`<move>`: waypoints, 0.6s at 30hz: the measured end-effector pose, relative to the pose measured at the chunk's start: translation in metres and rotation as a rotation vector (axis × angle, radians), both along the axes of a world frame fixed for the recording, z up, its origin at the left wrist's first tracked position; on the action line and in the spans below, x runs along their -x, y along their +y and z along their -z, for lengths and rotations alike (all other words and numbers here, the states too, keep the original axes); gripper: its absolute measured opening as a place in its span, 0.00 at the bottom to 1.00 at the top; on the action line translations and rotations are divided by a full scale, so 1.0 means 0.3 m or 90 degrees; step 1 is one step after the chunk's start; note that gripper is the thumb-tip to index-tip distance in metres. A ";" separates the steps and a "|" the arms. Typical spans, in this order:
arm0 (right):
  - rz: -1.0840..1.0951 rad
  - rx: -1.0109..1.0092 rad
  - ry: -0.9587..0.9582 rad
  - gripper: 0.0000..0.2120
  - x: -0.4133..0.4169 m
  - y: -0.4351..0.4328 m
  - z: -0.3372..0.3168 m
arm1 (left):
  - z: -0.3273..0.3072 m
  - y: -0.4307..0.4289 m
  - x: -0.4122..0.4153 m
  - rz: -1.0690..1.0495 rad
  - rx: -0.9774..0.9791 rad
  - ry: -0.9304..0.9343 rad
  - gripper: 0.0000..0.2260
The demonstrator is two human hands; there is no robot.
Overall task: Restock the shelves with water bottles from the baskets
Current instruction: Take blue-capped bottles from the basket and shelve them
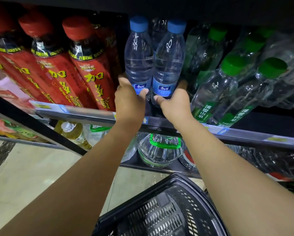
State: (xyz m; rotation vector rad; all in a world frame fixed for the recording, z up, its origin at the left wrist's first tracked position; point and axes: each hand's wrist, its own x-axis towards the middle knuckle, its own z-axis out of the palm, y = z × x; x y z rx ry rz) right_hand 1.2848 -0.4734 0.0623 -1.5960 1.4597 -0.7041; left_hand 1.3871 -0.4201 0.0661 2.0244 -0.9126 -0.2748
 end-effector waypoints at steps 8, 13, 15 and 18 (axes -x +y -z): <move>0.030 0.056 -0.028 0.28 -0.050 -0.064 0.020 | 0.032 -0.100 -0.069 0.034 -0.063 -0.073 0.24; 0.015 0.046 -0.007 0.29 -0.056 -0.105 0.023 | 0.029 -0.124 -0.075 0.051 0.006 -0.003 0.27; 0.008 0.039 0.006 0.29 -0.054 -0.118 0.027 | 0.031 -0.127 -0.078 0.053 0.006 -0.008 0.27; 0.003 0.039 0.026 0.30 -0.055 -0.125 0.025 | 0.030 -0.130 -0.082 0.063 0.021 0.018 0.27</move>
